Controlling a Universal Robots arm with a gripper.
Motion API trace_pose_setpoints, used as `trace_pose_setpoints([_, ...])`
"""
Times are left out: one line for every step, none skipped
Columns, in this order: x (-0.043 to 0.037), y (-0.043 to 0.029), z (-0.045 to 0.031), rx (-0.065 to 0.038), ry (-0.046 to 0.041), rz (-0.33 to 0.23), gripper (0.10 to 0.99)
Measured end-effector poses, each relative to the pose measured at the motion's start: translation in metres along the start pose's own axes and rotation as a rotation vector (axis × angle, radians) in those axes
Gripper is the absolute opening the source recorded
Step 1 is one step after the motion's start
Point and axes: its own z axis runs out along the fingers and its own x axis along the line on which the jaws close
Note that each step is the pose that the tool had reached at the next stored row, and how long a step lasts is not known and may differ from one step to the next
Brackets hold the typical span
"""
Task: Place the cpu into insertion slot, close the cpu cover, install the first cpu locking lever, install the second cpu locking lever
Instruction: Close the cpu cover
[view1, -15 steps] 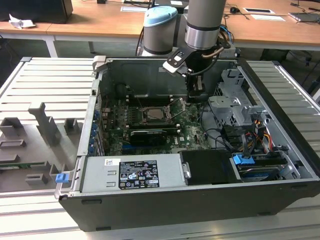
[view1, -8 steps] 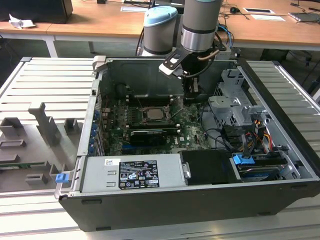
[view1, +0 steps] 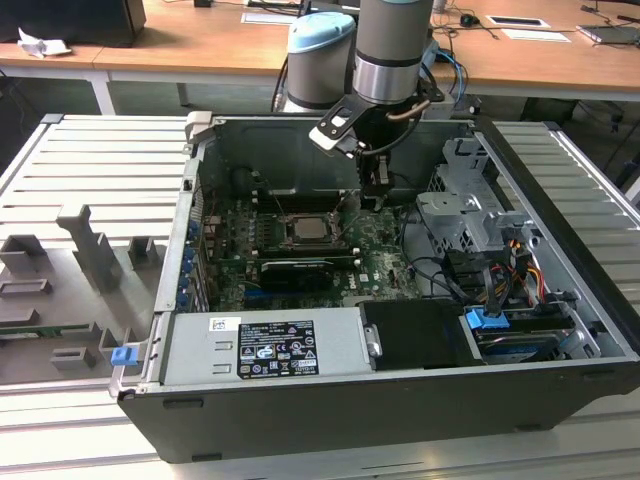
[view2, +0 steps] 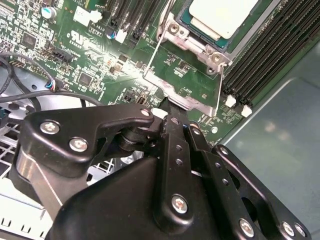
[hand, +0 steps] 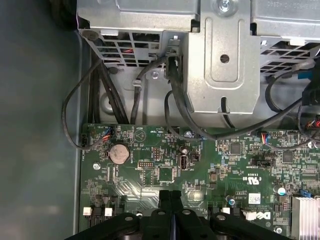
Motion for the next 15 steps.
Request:
trace_pose_setpoints([0.0, -0.0009, -0.0001, 0.0, -0.0001, 0.0, 0.106])
trace_pose_setpoints([0.0, -0.0018, -0.0001, 0.0, 0.0, 0.0, 0.106])
trace_pose_setpoints([0.0001, -0.0022, -0.0001, 0.0, 0.0, 0.0, 0.106])
trace_pose_setpoints([0.0001, -0.0025, -0.0001, 0.0, -0.0001, 0.0, 0.106])
trace_pose_setpoints([0.0001, -0.0028, -0.0001, 0.0, 0.0, 0.0, 0.106])
trace_pose_setpoints([0.0001, -0.0031, -0.0001, 0.0, 0.0, 0.0, 0.106])
trace_pose_setpoints([0.0001, -0.0035, -0.0001, 0.0, 0.0, 0.0, 0.106])
trace_pose_setpoints([0.0001, -0.004, -0.0002, 0.0, -0.0001, 0.0, 0.106])
trace_pose_setpoints([0.0001, -0.0046, -0.0002, 0.0, 0.0, 0.0, 0.106])
trace_pose_setpoints([0.0002, -0.0066, -0.0003, 0.0, 0.0, 0.0, 0.106])
trace_pose_setpoints([0.0003, -0.0102, -0.0004, 0.0, 0.0, 0.0, 0.106])
trace_pose_setpoints([0.0003, -0.0126, -0.0005, 0.0, -0.0001, 0.0, 0.106])
trace_pose_setpoints([0.0003, -0.0134, -0.0005, 0.0, 0.0, 0.0, 0.106])
trace_pose_setpoints([0.0004, -0.0143, -0.0006, 0.0, -0.0001, 0.0, 0.106])
trace_pose_setpoints([0.0004, -0.0151, -0.0006, 0.0, -0.0001, 0.0, 0.106])
